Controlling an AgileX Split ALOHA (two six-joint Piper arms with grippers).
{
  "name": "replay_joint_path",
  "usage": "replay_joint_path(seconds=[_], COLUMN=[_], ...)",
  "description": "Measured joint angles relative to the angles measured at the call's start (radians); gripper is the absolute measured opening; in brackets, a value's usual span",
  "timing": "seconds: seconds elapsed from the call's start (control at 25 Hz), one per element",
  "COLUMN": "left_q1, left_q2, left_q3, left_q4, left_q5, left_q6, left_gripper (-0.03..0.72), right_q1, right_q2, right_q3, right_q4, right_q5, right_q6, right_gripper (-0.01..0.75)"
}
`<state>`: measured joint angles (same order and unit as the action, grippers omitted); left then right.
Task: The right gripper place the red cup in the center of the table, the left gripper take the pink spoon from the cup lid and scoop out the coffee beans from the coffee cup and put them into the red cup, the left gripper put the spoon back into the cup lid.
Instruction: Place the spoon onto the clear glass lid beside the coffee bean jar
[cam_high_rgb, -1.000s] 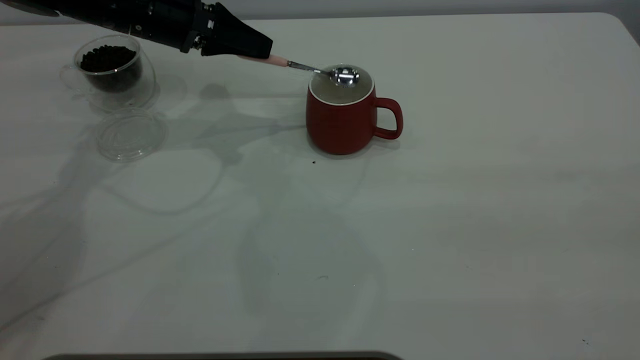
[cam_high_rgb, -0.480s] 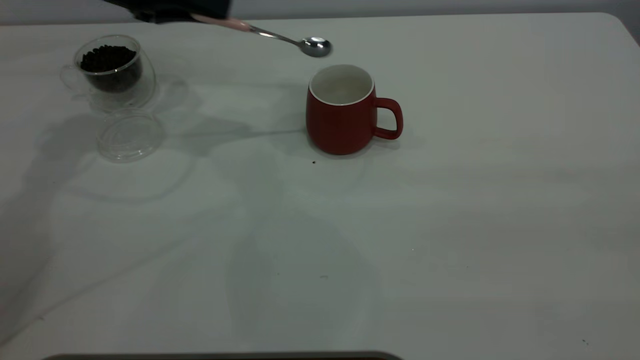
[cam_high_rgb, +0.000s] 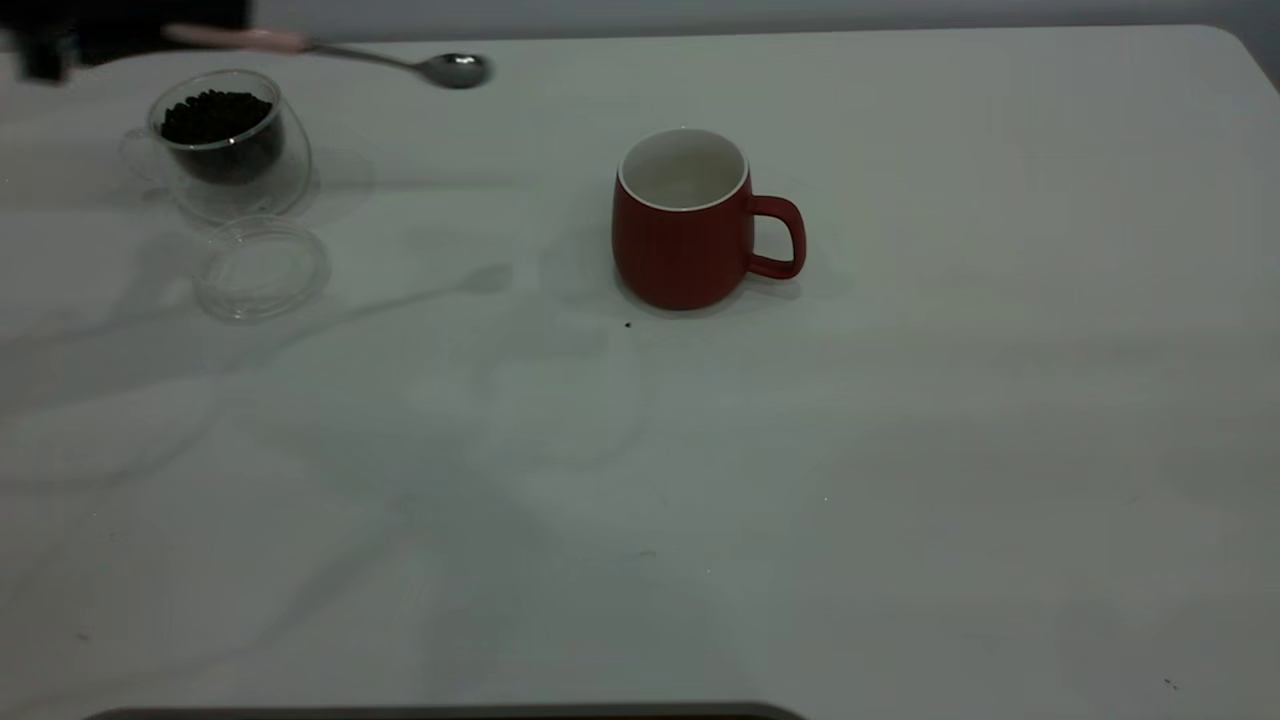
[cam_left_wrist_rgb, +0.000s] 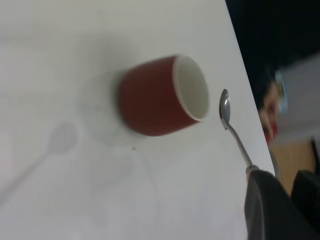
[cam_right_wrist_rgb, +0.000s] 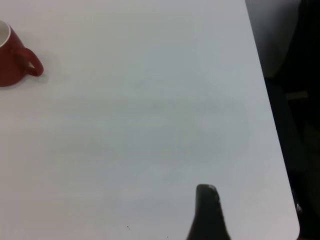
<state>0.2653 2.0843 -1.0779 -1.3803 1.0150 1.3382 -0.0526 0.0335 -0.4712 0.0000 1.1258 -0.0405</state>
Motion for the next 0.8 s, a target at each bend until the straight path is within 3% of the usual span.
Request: replay_joint_path(seconds=[0.2,0.4,0.64,0.8], left_q1=[0.154,0.276,0.352,0.358], left_q2=[-0.002,-0.002,0.058,0.1], left_q3=[0.144,0.173,0.173,0.173], left_q4=[-0.065,-0.073,-0.042,-0.042], left_q5=[-0.014,-0.031,-0.053,-0.098], left_q6=[0.09,0.101,0.047,0.045], left_gripper=[0.119,0.119,0.119,0.119], right_q1=[0.0,0.0,0.0,0.0], right_q2=[0.0,0.0,0.0,0.0], right_q3=[0.0,0.0,0.0,0.0], right_q4=[0.0,0.0,0.0,0.0], right_q5=[0.0,0.0,0.0,0.0], right_q6=[0.0,0.001,0.001,0.001], right_gripper=[0.591,0.591,0.591,0.591])
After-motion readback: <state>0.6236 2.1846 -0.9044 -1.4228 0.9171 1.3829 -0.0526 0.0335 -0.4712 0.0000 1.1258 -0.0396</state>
